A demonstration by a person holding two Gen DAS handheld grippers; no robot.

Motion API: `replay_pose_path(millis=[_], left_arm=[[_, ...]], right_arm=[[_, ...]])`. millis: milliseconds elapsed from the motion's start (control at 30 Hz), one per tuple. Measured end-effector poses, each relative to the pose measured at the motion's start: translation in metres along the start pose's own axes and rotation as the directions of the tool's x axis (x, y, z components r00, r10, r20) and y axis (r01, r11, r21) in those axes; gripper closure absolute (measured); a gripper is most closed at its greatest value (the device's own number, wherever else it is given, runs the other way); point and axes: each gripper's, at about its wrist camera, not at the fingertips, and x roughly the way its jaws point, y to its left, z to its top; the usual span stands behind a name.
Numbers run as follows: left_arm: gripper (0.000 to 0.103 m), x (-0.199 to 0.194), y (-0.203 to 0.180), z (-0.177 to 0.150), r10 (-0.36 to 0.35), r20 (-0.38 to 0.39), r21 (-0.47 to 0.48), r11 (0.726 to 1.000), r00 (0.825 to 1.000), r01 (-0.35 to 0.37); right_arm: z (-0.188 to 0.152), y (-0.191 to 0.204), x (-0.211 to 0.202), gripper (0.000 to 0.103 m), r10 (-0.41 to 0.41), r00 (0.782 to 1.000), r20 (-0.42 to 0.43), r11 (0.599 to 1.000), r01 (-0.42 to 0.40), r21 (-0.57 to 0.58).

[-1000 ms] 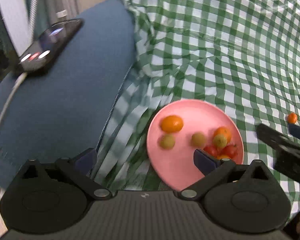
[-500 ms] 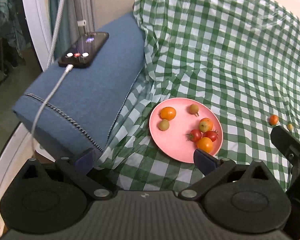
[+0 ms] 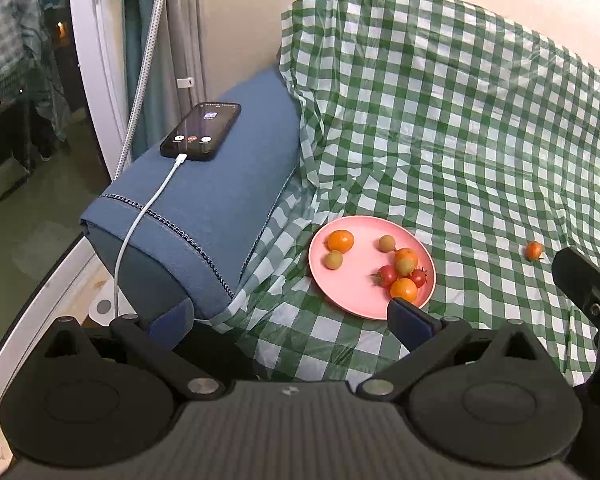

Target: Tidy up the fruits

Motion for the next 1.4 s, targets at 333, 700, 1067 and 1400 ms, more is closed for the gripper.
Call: replay_pose_path(millis=[333, 700, 1067, 1400], left_arm=[[0.0, -0.007, 0.003, -0.001, 0.003, 0.021, -0.001, 1.0, 1.0, -0.003], [0.0, -0.002, 0.005, 0.0, 0.011, 0.014, 0.006, 1.0, 1.0, -0.011], [0.0, 0.025, -0.032, 0.016, -0.002, -0.018, 0.091, 0.996, 1.0, 0.003], [0.0, 0.095, -0.154, 0.059, -0.17, -0.122, 0.193, 0.962, 0.978, 0.192]], right_arm=[[0.0, 0.004, -0.006, 0.001, 0.006, 1.0, 0.008, 1.0, -0.006, -0.006], [-0.001, 0.002, 0.001, 0.001, -0.01, 1.0, -0.017, 1.0, 0.01, 0.002], [-0.01, -0.046, 0.02, 0.001, -0.101, 0.995, -0.024, 0.991, 0.103, 0.089], [-0.032, -0.176, 0.07, 0.001, -0.281, 0.956, -0.08, 0.947, 0.289, 0.138]])
